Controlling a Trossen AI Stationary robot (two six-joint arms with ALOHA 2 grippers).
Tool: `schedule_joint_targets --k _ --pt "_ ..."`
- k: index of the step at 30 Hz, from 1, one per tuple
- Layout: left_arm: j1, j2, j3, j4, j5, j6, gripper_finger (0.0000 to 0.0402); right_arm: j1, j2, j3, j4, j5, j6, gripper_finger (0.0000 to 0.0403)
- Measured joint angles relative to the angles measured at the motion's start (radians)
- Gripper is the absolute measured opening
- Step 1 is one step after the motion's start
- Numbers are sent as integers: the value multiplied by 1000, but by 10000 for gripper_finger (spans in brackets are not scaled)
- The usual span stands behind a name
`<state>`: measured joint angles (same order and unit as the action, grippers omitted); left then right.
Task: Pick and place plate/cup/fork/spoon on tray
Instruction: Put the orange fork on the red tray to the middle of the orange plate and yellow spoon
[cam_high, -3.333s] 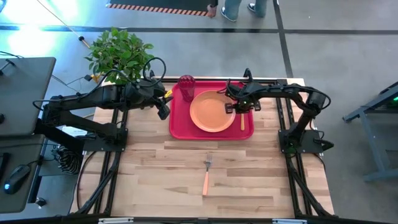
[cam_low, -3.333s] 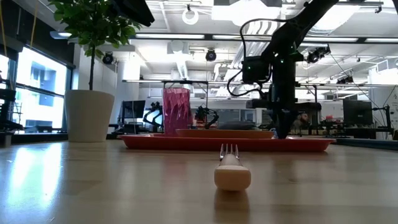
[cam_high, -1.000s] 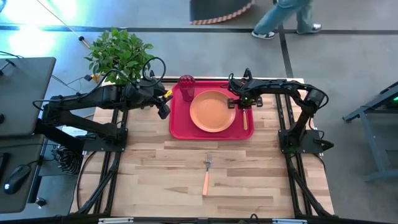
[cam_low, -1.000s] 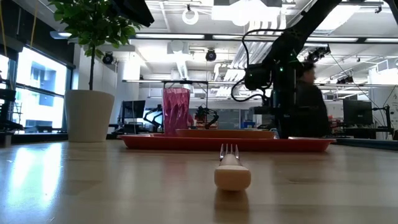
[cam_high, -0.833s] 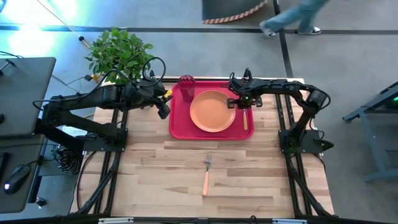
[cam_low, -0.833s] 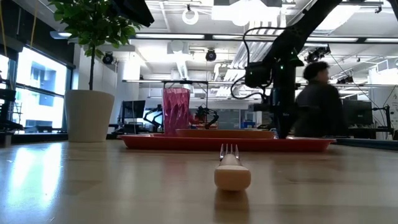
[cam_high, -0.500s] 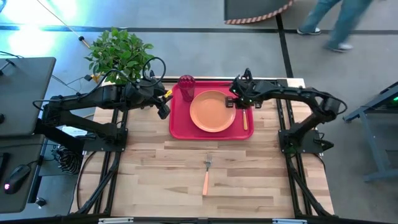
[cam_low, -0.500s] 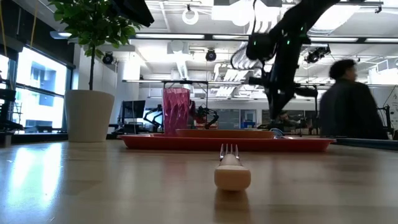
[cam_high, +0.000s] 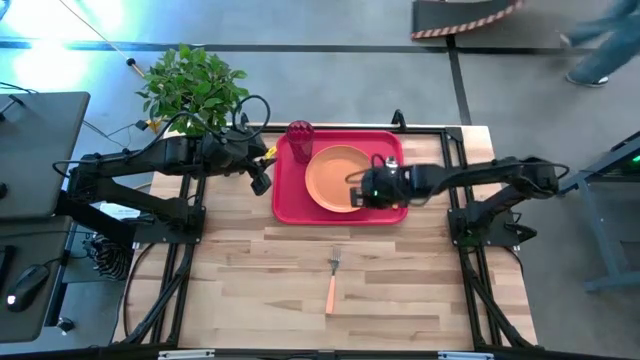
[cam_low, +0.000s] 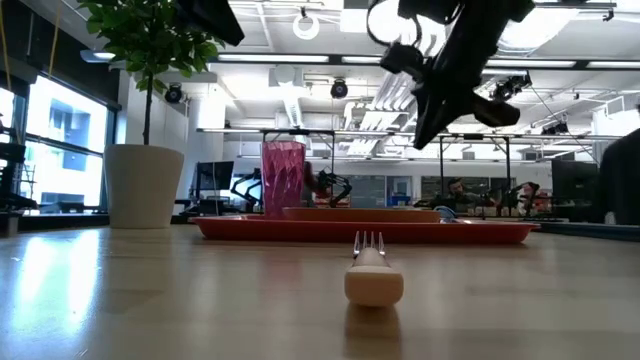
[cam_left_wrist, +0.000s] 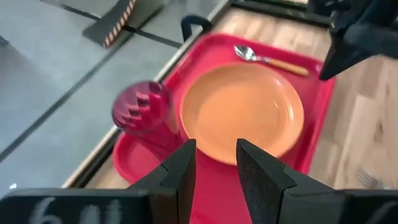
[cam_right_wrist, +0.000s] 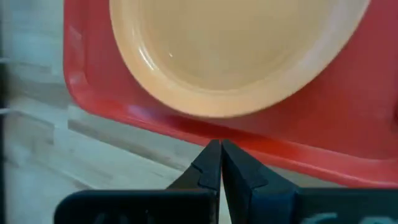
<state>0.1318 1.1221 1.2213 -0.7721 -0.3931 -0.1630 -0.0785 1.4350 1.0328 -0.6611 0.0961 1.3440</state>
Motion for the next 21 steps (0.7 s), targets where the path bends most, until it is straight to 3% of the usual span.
schedule_joint_targets --k 6,15,21 --pt "-12 0 0 -90 42 -17 103 102 10 0 -14 186 145 4" --pt "-72 0 0 -220 43 -123 103 196 68 0 91 75 291 4" --pt "-113 0 0 -265 43 -150 103 271 99 0 319 97 316 4"
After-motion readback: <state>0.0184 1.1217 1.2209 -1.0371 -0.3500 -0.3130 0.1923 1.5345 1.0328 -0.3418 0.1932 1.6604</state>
